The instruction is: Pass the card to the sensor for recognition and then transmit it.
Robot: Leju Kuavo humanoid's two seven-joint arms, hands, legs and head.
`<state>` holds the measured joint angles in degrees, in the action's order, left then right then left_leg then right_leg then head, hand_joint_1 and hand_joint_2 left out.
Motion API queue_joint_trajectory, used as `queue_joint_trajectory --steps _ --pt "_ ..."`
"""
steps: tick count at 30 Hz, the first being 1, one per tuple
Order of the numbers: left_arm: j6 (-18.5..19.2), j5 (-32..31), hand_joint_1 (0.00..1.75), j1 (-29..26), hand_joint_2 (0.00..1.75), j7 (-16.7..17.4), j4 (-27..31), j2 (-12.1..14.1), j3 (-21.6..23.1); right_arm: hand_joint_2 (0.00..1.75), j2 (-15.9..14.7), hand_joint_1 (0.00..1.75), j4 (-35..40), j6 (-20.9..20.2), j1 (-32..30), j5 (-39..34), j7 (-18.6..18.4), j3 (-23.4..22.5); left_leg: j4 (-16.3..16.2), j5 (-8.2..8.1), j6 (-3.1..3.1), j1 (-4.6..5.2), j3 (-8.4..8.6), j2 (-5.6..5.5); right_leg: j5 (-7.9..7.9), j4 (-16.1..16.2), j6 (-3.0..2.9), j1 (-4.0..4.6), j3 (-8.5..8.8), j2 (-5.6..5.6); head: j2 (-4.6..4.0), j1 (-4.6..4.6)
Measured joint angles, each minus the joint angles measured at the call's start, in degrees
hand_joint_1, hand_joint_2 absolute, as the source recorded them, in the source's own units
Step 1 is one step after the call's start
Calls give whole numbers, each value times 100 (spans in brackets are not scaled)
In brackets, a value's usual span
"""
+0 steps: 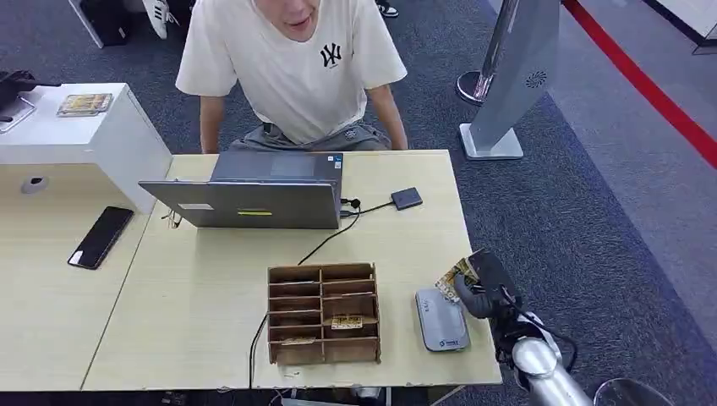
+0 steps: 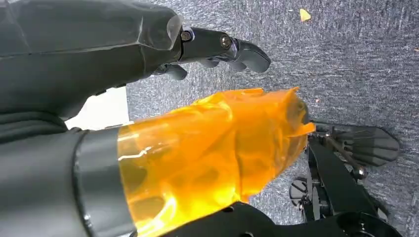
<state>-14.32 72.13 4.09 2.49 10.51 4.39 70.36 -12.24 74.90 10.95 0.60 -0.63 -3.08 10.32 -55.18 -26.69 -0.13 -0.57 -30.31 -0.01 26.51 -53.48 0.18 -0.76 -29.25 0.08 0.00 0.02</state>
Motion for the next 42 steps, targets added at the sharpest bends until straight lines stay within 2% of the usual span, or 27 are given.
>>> queue_joint_trajectory --steps 22,42 --pt "52 44 0 -10 0 -9 2 7 -9 175 -291 175 630 -59 -562 -37 -535 168 0 0 0 0 0 0 0 0 0 0 0 0 0 0" --pt "96 39 0 -20 0 -7 0 37 -9 175 -354 175 866 -136 -617 -140 -581 595 0 0 0 0 0 0 0 0 0 0 0 0 0 0"
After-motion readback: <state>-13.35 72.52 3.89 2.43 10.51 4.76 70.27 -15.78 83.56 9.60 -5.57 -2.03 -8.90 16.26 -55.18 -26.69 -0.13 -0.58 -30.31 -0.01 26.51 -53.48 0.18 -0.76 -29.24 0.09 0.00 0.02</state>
